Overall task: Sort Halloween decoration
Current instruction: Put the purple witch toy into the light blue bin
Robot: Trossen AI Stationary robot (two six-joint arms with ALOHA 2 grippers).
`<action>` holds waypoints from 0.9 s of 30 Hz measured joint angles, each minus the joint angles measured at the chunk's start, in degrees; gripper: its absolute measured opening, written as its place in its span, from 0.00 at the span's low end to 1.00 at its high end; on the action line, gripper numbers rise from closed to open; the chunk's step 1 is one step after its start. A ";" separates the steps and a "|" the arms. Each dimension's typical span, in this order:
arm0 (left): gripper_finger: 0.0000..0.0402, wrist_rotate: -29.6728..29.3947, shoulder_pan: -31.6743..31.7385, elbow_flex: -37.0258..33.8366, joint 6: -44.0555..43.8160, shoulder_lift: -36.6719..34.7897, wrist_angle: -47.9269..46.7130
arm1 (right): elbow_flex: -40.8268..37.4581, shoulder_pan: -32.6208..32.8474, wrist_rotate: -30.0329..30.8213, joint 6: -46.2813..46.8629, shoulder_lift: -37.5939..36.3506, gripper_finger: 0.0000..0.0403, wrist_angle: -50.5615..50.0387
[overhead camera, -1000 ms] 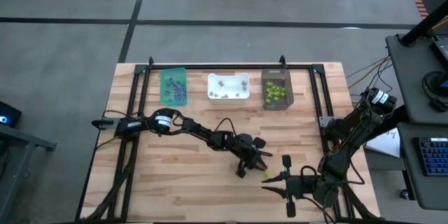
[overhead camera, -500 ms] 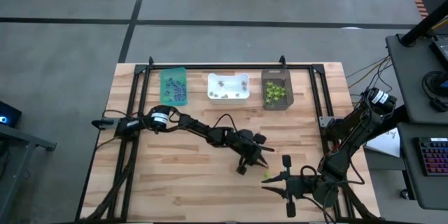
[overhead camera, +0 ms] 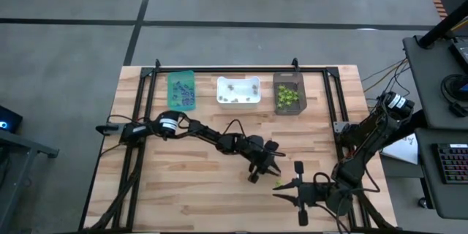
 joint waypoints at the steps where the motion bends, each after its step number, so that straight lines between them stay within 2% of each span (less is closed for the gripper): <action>1: 0.18 -0.88 0.00 0.00 -0.47 0.41 0.29 | -0.11 -0.18 -0.01 0.06 -0.01 0.15 -0.01; 6: 0.29 -1.52 0.09 -0.04 -0.73 1.10 0.99 | -0.50 -0.47 -0.02 0.44 0.00 0.15 -0.01; 10: 0.33 -1.52 0.11 -0.02 -0.05 1.87 1.11 | -0.62 -0.47 -0.02 0.41 0.01 0.15 -0.03; 20: 0.33 -1.67 0.09 -0.02 -1.91 3.81 3.54 | -0.88 -0.78 -0.04 0.44 0.01 0.15 -0.03; 27: 0.26 -1.64 -0.13 0.00 -2.98 4.73 4.82 | -1.06 -1.04 -0.02 0.44 0.01 0.15 -0.03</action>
